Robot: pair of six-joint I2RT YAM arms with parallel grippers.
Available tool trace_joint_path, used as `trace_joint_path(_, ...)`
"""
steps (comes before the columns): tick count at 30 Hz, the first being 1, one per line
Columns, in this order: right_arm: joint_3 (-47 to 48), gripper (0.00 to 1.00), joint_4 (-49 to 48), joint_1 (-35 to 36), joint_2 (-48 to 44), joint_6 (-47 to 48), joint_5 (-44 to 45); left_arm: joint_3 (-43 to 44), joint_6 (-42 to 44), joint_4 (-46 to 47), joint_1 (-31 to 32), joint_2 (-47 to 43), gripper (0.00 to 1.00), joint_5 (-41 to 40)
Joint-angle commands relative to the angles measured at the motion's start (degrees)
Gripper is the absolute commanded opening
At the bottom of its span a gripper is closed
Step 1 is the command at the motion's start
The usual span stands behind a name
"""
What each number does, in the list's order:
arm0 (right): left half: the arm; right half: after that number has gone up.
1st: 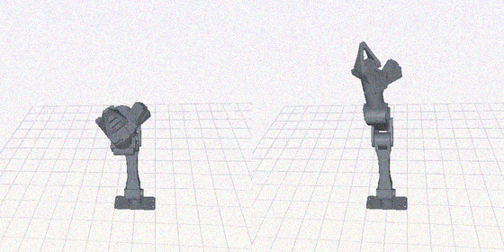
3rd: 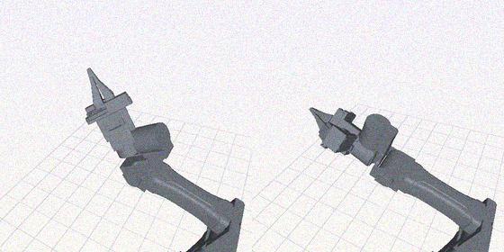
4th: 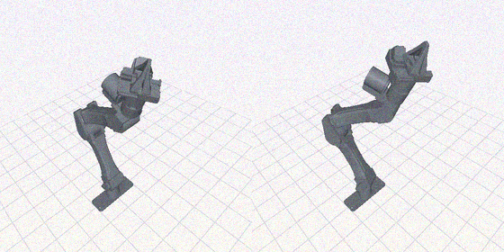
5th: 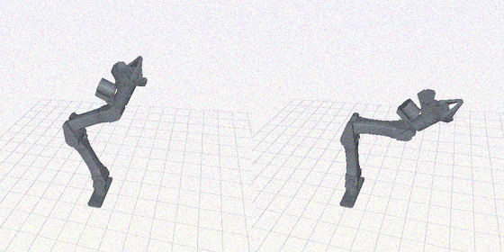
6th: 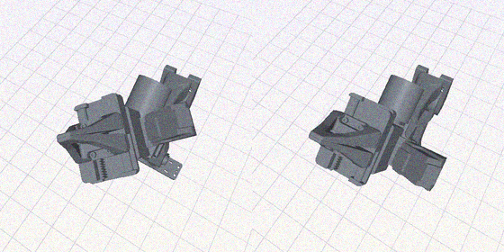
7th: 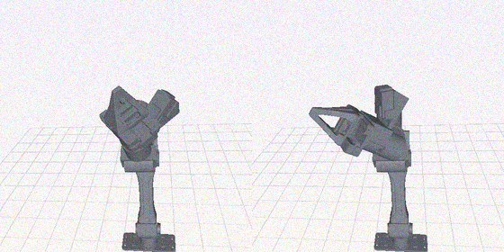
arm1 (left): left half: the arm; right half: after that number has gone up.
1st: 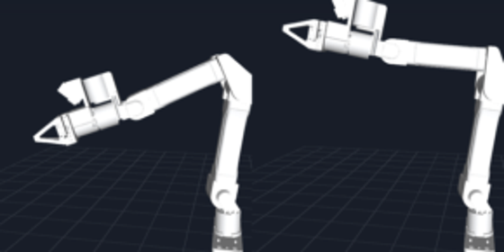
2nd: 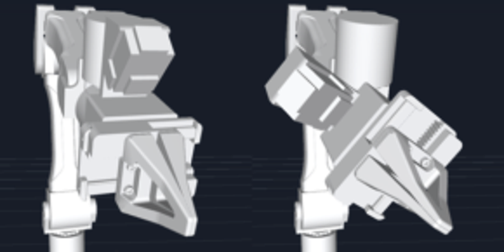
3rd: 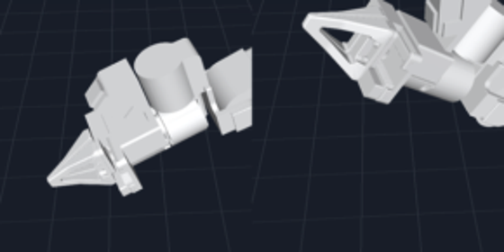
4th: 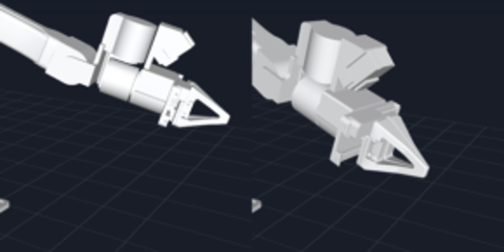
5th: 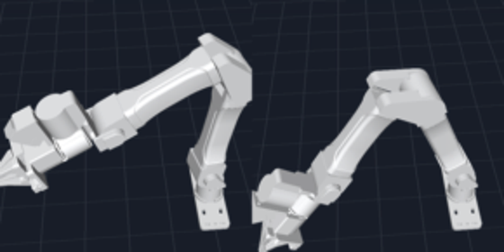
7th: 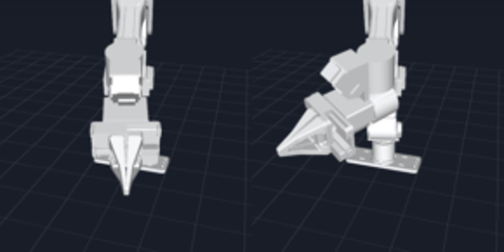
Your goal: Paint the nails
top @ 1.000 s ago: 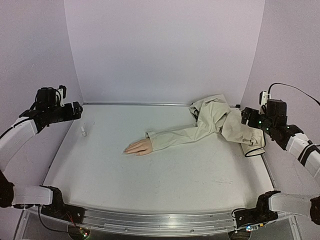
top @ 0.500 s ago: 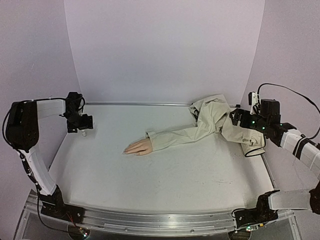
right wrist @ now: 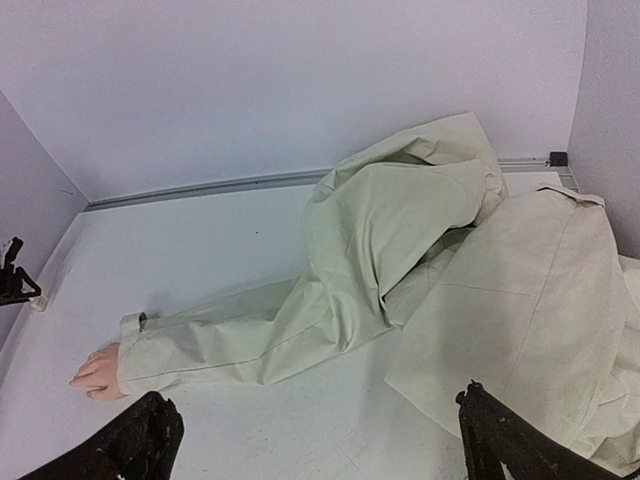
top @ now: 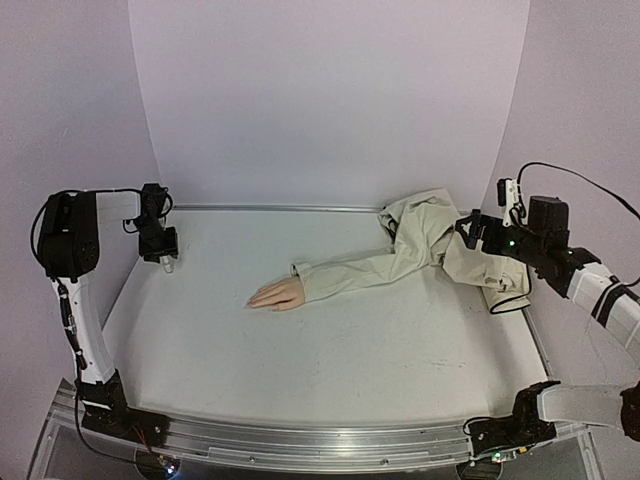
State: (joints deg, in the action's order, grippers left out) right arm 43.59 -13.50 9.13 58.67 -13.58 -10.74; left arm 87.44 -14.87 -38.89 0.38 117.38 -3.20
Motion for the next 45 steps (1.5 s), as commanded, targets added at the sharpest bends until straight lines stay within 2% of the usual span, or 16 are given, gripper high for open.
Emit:
trace_joint_path(1,0.51,0.98,-2.3,0.42,-1.42,-0.8,-2.28,3.48,0.95,-1.56,-0.18,-0.21,0.49,-1.77)
trace_joint_path(13,0.31,0.98,-2.5,0.43,-1.11,-1.09,-3.4,3.7,2.3,-2.16,-0.2,-0.3,0.24,-2.51)
trace_joint_path(19,0.31,0.98,-2.37,0.45,-0.93,-1.36,-2.15,4.08,2.82,-2.52,-0.15,-1.19,0.07,-2.12)
trace_joint_path(24,1.09,0.98,-2.32,0.44,-1.37,-0.45,0.94,3.27,3.01,-4.41,0.39,-4.39,0.01,-1.84)
trace_joint_path(27,0.96,0.98,-2.68,0.42,-0.41,-0.08,6.43,1.21,3.01,-5.18,2.22,-9.03,0.02,-0.3)
trace_joint_path(30,2.74,0.98,-2.77,0.44,2.79,-0.12,3.88,-1.28,3.09,-6.5,4.46,-15.22,0.02,4.6)
trace_joint_path(32,4.27,0.98,-2.39,0.44,5.0,-0.1,-4.33,-3.46,4.21,-7.03,6.69,-19.15,0.01,10.2)
trace_joint_path(35,3.13,0.98,-7.27,0.49,6.77,-2.56,-17.89,-6.41,6.38,-7.98,10.46,-24.65,0.0,17.8)
trace_joint_path(37,1.76,0.98,-11.0,1.95,7.95,-4.09,-22.51,-8.14,7.33,-8.04,12.59,-28.12,0.0,24.61)
trace_joint_path(39,1.5,0.98,-12.72,5.59,9.19,-3.59,-23.29,-9.94,9.05,-8.01,14.2,-31.13,0.0,34.11)
trace_joint_path(45,2.6,0.98,-23.47,21.22,16.5,-2.24,-27.94,-12.96,14.43,-7.41,23.03,-36.62,0.0,44.22)
